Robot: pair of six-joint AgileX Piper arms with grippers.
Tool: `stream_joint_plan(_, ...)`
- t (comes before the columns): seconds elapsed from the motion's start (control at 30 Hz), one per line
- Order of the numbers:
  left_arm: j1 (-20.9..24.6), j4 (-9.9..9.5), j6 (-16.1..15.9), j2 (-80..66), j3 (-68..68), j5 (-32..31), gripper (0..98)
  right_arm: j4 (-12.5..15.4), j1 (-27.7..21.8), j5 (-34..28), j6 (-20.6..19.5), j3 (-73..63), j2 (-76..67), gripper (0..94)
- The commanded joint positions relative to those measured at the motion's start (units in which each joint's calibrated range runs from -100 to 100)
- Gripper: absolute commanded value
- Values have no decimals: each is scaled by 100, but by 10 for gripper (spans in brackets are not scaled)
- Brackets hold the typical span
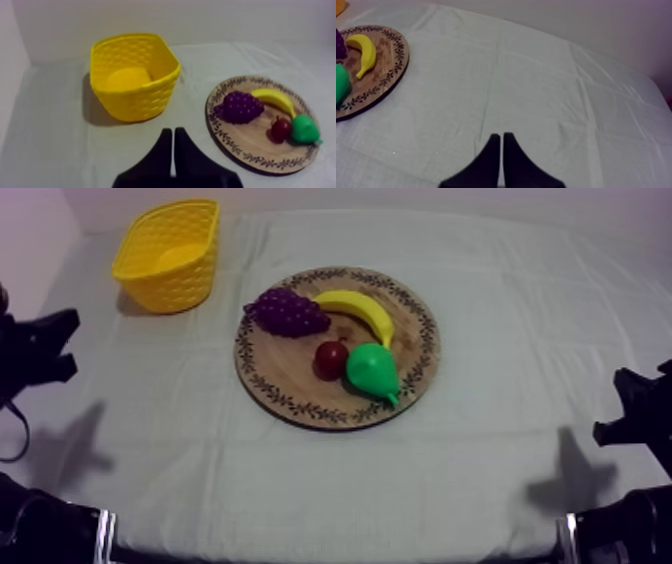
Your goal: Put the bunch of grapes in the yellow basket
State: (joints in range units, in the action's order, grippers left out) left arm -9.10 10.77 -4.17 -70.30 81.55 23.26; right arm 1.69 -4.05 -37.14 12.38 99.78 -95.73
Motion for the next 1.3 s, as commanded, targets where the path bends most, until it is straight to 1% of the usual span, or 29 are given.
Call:
stream_joint_plan(0.0, -29, 6, -584, 1002, -813, 5, 0, -1, -1, -4, -10, -1, -2, 5)
stream_joint_plan(0.23, -249, -13, -859, 2553, -2482, 173, 0, -1, -1, -4, -10, -1, -2, 5)
stream_joint_plan(0.33, -314, -61, -897, 3156, -3193, 372, 0, -1, -1, -4, -10, -1, -2, 5)
stream_joint_plan(0.43, -351, -86, -978, 3708, -3921, 699, 0, -1, -1, -4, -10, -1, -2, 5)
stream_joint_plan(0.5, -389, -142, -1025, 4070, -4478, 1019, 0, -1, -1, -4, -10, -1, -2, 5)
stream_joint_plan(0.57, -448, -270, -1003, 4428, -5097, 1405, 0, -1, -1, -4, -10, -1, -2, 5)
stream_joint_plan(0.7, -602, -592, -868, 5128, -6513, 2428, 0, -1, -1, -4, -10, -1, -2, 5)
stream_joint_plan(0.8, -708, -735, -842, 5592, -7512, 3145, 0, -1, -1, -4, -10, -1, -2, 5)
stream_joint_plan(0.87, -762, -774, -862, 5863, -8075, 3536, 0, -1, -1, -4, -10, -1, -2, 5)
stream_joint_plan(1.0, -840, -785, -995, 6339, -9041, 4308, 0, -1, -1, -4, -10, -1, -2, 5)
stream_joint_plan(1.2, -895, -735, -1316, 6995, -10061, 5441, 0, -1, -1, -4, -10, -1, -2, 5)
stream_joint_plan(1.27, -903, -691, -1446, 7214, -10273, 5744, 0, -1, -1, -4, -10, -1, -2, 5)
